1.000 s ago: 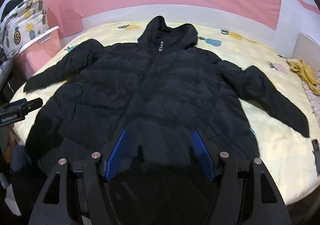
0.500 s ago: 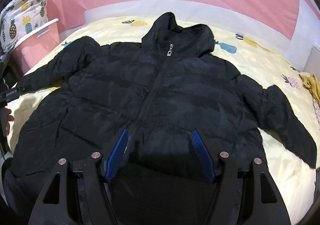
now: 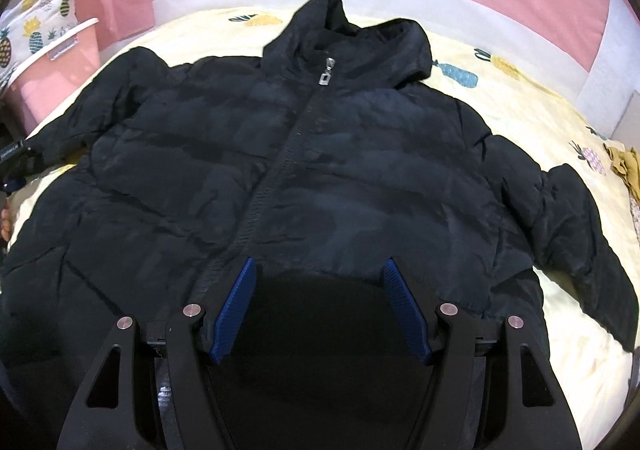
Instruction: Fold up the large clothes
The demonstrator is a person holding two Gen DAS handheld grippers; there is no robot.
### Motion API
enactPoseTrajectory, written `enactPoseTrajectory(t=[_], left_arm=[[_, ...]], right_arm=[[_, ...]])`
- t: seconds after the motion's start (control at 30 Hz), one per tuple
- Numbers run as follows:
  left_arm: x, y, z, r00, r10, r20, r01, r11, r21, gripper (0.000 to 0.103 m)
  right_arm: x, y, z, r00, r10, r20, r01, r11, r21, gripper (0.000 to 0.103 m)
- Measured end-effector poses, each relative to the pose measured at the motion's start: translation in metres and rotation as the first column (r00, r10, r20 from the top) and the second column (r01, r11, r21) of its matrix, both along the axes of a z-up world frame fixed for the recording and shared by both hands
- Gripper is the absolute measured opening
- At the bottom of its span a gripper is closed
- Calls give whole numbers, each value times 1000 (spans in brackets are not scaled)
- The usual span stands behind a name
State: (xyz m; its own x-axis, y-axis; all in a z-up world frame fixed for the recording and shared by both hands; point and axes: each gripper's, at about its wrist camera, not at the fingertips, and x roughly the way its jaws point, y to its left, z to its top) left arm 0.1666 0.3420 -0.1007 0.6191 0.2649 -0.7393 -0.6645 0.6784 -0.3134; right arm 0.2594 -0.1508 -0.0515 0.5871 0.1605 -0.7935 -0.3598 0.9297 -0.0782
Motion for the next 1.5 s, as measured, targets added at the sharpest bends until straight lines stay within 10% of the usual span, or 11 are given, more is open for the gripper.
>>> enactPoseTrajectory(t=[0.17, 0.23, 0.53, 0.87, 1.13, 1.5], left_arm=[[5, 1, 11, 999, -52, -2, 52, 999, -14, 28], [8, -2, 22, 997, -73, -2, 73, 997, 0, 21], [8, -61, 127, 970, -221, 105, 205, 967, 149, 15], [42, -173, 215, 856, -482, 187, 428, 863, 268, 15], [90, -274, 201, 728, -664, 170, 617, 743, 258, 15], [144, -383, 98, 565, -824, 41, 815, 565, 129, 15]], right_arm=[[8, -10, -4, 1000, -28, -12, 27, 1000, -13, 67], [8, -13, -4, 999, -36, -12, 36, 999, -31, 67], [-3, -28, 16, 998, -54, 36, 55, 998, -35, 67], [-18, -66, 40, 993, -87, 84, 87, 996, 0, 67], [-18, -100, 40, 986, -143, 89, 143, 990, 6, 67], [-4, -129, 23, 981, -183, 67, 181, 983, 39, 67]])
